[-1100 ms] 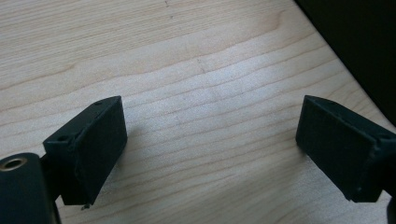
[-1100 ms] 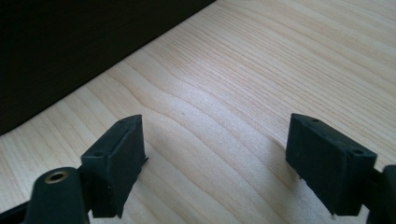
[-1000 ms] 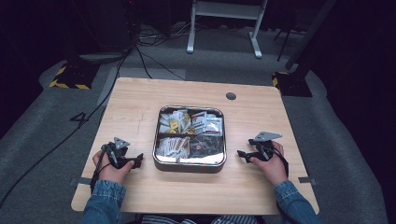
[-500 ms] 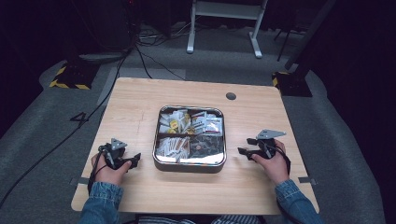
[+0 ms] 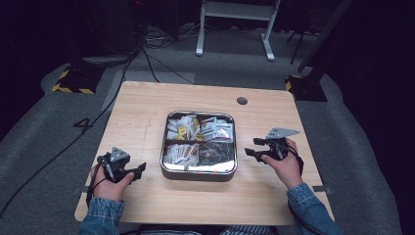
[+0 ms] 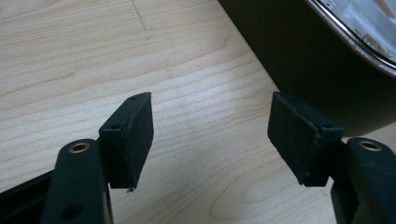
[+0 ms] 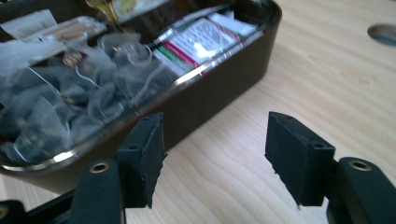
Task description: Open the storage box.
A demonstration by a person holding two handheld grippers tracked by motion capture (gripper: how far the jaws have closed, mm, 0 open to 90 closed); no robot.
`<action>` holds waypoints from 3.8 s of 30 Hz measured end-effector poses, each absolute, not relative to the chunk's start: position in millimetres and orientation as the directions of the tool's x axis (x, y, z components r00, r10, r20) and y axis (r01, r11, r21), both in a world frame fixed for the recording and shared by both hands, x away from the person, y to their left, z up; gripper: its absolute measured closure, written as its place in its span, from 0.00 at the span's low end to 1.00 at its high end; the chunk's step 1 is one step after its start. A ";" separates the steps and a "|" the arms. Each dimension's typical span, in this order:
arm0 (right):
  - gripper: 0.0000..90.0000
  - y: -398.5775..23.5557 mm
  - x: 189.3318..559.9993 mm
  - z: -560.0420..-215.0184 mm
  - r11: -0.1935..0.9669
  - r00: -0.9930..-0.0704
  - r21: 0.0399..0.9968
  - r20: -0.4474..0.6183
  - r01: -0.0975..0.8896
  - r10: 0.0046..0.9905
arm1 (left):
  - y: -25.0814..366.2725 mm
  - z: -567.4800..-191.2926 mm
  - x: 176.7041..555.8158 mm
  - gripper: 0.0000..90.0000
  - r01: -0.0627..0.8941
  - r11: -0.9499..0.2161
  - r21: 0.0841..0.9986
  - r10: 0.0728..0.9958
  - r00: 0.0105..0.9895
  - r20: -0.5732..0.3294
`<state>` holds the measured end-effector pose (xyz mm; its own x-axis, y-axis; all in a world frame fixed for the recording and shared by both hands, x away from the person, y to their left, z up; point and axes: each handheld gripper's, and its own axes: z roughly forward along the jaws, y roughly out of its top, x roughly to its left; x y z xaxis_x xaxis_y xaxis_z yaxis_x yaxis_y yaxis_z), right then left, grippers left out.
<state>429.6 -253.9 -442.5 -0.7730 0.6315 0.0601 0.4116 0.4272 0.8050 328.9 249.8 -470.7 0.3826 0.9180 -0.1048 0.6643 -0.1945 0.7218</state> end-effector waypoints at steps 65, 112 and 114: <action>0.65 -82.8 467.6 -442.3 0.577 -0.877 0.752 0.002 0.319 0.481 | 242.9 -477.7 337.9 0.33 0.659 -0.222 0.719 0.892 0.434 -0.122; 0.65 -160.4 465.7 -380.6 0.553 -0.854 0.779 -0.043 0.297 0.519 | 239.2 -476.1 353.4 0.33 0.647 -0.215 0.731 0.884 0.448 -0.136; 0.65 -169.3 466.6 -378.3 0.555 -0.851 0.777 -0.048 0.297 0.522 | 239.5 -476.3 353.0 0.33 0.649 -0.219 0.728 0.885 0.447 -0.131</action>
<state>466.6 -169.3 -378.3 -0.8513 0.5224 -0.0479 0.2966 0.5546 0.7775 353.0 239.5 -476.3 0.4465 0.8851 -0.1315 0.6492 -0.2193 0.7283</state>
